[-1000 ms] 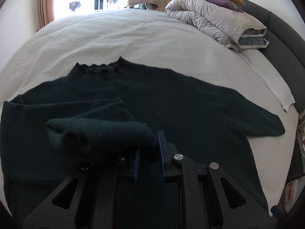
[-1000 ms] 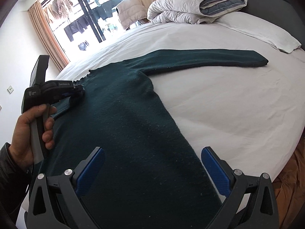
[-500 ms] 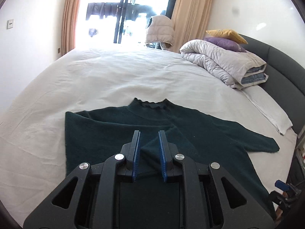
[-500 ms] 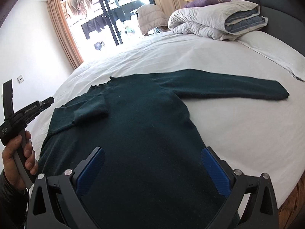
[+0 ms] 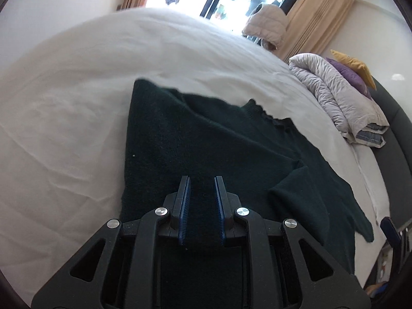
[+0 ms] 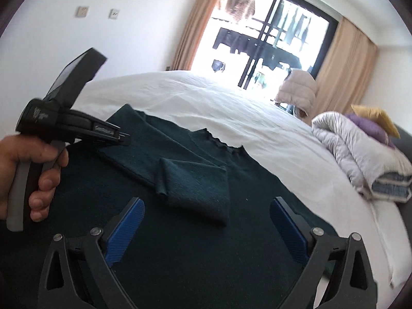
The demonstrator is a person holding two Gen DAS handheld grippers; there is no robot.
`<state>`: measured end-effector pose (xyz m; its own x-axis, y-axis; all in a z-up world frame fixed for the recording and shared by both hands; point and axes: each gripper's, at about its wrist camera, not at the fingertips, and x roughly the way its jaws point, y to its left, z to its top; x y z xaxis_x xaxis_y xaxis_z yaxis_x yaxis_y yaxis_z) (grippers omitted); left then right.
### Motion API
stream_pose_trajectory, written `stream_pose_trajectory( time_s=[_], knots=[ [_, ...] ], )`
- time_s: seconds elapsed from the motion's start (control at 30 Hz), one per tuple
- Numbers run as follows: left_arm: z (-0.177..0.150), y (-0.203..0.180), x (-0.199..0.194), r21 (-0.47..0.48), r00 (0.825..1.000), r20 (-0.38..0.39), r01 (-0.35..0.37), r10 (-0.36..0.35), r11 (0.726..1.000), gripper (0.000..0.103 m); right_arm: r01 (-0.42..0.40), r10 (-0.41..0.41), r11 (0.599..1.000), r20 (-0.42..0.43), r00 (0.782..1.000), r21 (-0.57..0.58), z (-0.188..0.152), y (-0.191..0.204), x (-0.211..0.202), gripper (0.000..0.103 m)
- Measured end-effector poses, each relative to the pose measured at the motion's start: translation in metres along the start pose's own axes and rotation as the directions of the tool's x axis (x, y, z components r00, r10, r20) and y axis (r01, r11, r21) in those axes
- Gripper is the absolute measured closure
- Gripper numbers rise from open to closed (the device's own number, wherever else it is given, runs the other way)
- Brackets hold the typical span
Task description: Fold small clothes
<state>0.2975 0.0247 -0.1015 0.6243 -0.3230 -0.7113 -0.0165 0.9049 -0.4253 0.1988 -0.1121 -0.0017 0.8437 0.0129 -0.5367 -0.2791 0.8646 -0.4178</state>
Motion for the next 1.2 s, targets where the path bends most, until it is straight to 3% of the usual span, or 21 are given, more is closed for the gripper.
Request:
stream_pose_trajectory(
  time_s=[0.1,0.23,0.3,0.33,0.4,0.5,0.6,0.73,0.83,0.9,1.0,1.03,1.07,1.1,1.2],
  knots=[
    [-0.007,0.025,0.008,-0.036,0.994,0.054,0.096,-0.094,0.995,0.086,0.043,-0.044,0.987,0.001,0.999,-0.155,-0.001,0.027,0.021,0.016],
    [-0.005,0.036,0.015,-0.027,0.992,0.075,0.107,-0.105,0.994,0.086,0.112,-0.118,0.945,0.000,0.993,-0.306,-0.002,0.048,0.048,0.023],
    [-0.007,0.041,0.013,-0.031,0.990,0.081,0.118,-0.115,0.993,0.086,0.130,-0.141,0.934,-0.008,0.990,-0.332,-0.002,0.049,0.057,0.034],
    [-0.006,0.045,0.013,-0.034,0.989,0.084,0.125,-0.121,0.992,0.086,0.124,-0.139,0.937,-0.022,0.990,-0.326,-0.002,0.046,0.061,0.038],
    [-0.010,0.045,0.011,-0.031,0.989,0.088,0.124,-0.121,0.992,0.086,0.118,-0.142,0.946,-0.060,0.988,-0.301,-0.002,0.037,0.069,0.061],
    [-0.010,0.049,0.013,-0.027,0.989,0.091,0.121,-0.118,0.992,0.086,0.127,-0.151,0.955,-0.068,0.986,-0.269,-0.001,0.025,0.072,0.082],
    [-0.015,0.046,0.005,-0.026,0.988,0.094,0.122,-0.120,0.992,0.086,0.134,-0.146,0.972,-0.048,0.988,-0.193,0.007,0.010,0.065,0.090],
    [-0.015,0.048,0.006,-0.025,0.988,0.094,0.122,-0.119,0.992,0.086,0.106,-0.098,0.988,-0.077,0.992,0.116,0.012,-0.046,0.063,0.091],
    [-0.014,0.046,0.007,-0.023,0.988,0.096,0.121,-0.118,0.992,0.086,0.104,-0.054,0.901,-0.130,0.990,0.421,-0.009,-0.113,0.073,0.091],
    [-0.018,0.044,0.000,-0.022,0.988,0.100,0.121,-0.118,0.992,0.086,0.104,0.008,0.789,-0.178,0.984,0.606,-0.039,-0.157,0.087,0.092],
    [-0.018,0.044,0.000,-0.016,0.988,0.103,0.115,-0.113,0.993,0.086,0.132,0.107,0.653,-0.264,0.959,0.746,-0.086,-0.192,0.115,0.084],
    [-0.017,0.039,0.001,-0.014,0.989,0.103,0.112,-0.110,0.994,0.086,0.130,0.138,0.609,-0.266,0.954,0.782,-0.099,-0.198,0.119,0.081],
    [-0.016,0.040,0.002,-0.013,0.989,0.103,0.111,-0.109,0.994,0.086,0.085,0.170,0.559,-0.215,0.962,0.824,-0.108,-0.205,0.116,0.078],
    [-0.016,0.038,0.002,-0.011,0.989,0.104,0.109,-0.107,0.994,0.086,0.082,0.171,0.531,-0.202,0.965,0.844,-0.111,-0.209,0.111,0.077],
    [-0.014,0.039,0.003,-0.007,0.989,0.105,0.107,-0.105,0.994,0.086,0.154,0.097,0.525,-0.238,0.966,0.837,-0.107,-0.212,0.094,0.057]
  ],
)
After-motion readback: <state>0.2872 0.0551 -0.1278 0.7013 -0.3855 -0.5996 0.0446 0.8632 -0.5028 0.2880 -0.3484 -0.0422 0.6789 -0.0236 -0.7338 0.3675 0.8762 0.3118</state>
